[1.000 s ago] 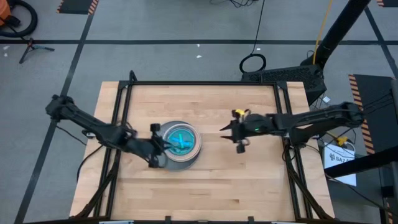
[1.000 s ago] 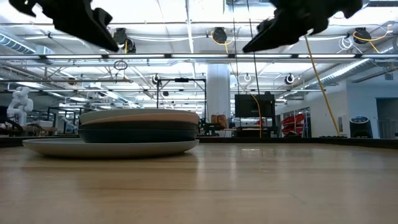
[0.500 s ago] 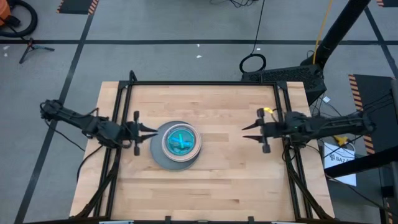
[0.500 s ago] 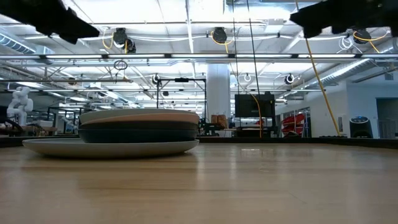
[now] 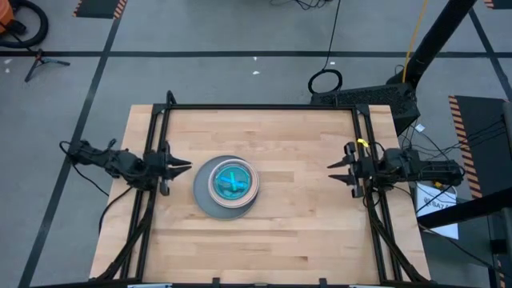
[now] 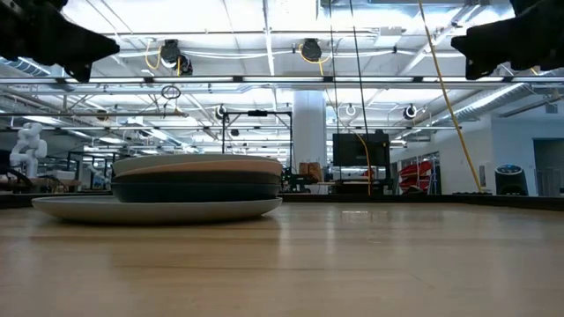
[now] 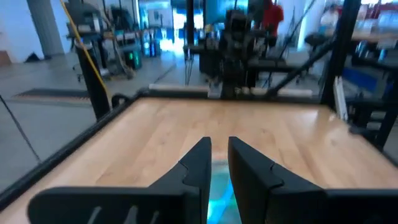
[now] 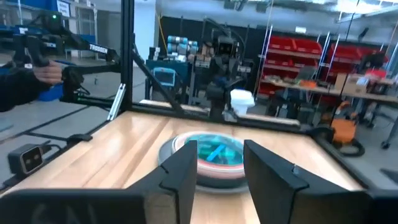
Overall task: Stack plastic plates
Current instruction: Return to Home Position
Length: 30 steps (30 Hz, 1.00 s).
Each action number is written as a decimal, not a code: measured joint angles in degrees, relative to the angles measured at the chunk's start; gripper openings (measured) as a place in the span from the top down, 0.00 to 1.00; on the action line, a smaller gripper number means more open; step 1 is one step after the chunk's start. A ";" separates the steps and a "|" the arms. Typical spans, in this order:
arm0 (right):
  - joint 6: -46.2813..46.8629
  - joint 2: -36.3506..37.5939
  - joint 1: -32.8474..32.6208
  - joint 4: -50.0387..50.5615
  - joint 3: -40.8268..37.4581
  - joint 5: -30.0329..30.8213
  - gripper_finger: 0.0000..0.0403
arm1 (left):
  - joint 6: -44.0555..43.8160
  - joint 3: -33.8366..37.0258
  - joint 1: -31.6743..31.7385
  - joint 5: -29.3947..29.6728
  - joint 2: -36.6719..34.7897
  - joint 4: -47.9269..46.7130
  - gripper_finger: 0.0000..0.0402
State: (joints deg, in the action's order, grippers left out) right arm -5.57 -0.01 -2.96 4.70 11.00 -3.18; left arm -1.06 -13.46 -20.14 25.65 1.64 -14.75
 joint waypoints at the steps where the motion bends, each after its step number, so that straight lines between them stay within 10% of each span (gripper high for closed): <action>1: 0.73 -0.01 0.00 0.10 -0.02 0.00 0.69 | 0.19 0.26 0.00 -0.04 -0.97 0.67 0.84; 11: 2.75 -0.09 -0.02 -9.60 -8.29 -0.03 0.69 | 1.46 12.85 0.89 -0.31 -1.28 18.55 0.84; 30: 0.38 -2.50 0.07 -6.87 -8.77 5.99 0.69 | 2.45 11.85 5.18 10.25 0.75 17.67 0.84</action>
State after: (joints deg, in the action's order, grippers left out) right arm -5.19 -2.50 -2.90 -2.17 2.23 2.81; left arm 1.38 -1.61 -14.96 35.90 2.39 2.92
